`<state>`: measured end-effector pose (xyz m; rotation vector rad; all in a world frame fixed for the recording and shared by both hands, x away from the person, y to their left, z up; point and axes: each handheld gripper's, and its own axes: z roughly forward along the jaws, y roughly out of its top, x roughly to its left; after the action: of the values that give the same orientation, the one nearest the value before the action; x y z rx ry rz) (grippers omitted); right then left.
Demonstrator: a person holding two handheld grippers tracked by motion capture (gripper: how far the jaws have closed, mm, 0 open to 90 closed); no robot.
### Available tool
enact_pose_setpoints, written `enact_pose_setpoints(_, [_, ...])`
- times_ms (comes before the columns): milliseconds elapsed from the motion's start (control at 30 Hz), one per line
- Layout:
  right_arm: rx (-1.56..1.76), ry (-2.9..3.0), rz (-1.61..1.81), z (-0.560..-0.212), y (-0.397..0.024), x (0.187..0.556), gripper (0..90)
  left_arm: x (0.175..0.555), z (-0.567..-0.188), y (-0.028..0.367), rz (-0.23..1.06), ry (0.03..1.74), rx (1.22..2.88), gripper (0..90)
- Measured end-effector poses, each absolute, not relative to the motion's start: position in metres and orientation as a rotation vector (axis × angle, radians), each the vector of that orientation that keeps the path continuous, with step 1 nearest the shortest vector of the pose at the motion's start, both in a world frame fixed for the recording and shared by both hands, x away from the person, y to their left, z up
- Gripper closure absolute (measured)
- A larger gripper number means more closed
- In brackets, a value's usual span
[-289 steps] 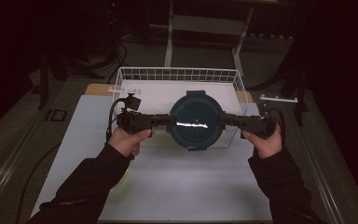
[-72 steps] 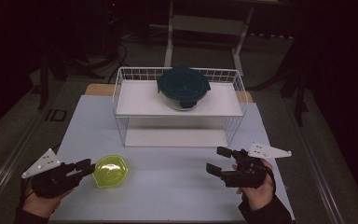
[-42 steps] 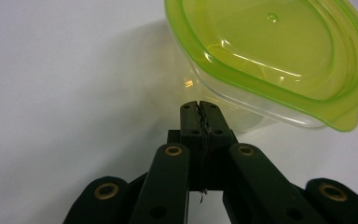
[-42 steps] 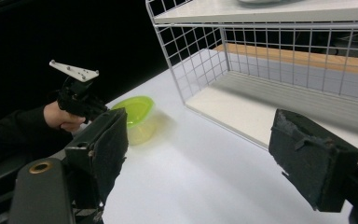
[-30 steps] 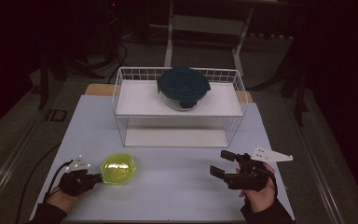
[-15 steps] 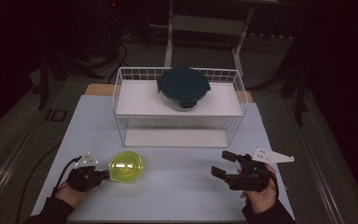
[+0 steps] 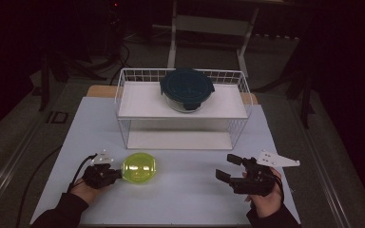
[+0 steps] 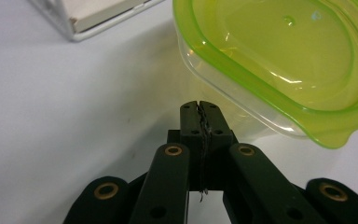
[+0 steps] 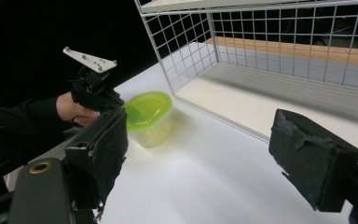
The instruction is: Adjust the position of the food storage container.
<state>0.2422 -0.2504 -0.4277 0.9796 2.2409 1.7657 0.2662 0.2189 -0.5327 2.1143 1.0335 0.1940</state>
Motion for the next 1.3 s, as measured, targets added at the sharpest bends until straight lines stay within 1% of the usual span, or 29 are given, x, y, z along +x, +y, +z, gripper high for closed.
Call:
enact_pose_setpoints(300, [0.983,2.235,1.763,-0.428,-0.252,0.242,19.0,0.276,-0.533,0.201,0.177,1.014,2.123,88.5])
enact_pose_setpoints(567, [0.982,2.228,1.765,-0.428,-0.252,0.243,19.0,0.274,-0.533,0.204,0.178,1.022,2.122,88.4])
enact_pose_setpoints(800, [0.986,2.23,1.765,-0.428,-0.253,0.242,19.1,0.278,-0.533,0.195,0.165,1.012,2.122,88.5])
enact_pose_setpoints(1300, [0.984,2.228,1.775,-0.429,-0.253,0.243,19.1,0.289,-0.533,0.163,0.131,0.949,2.15,88.5])
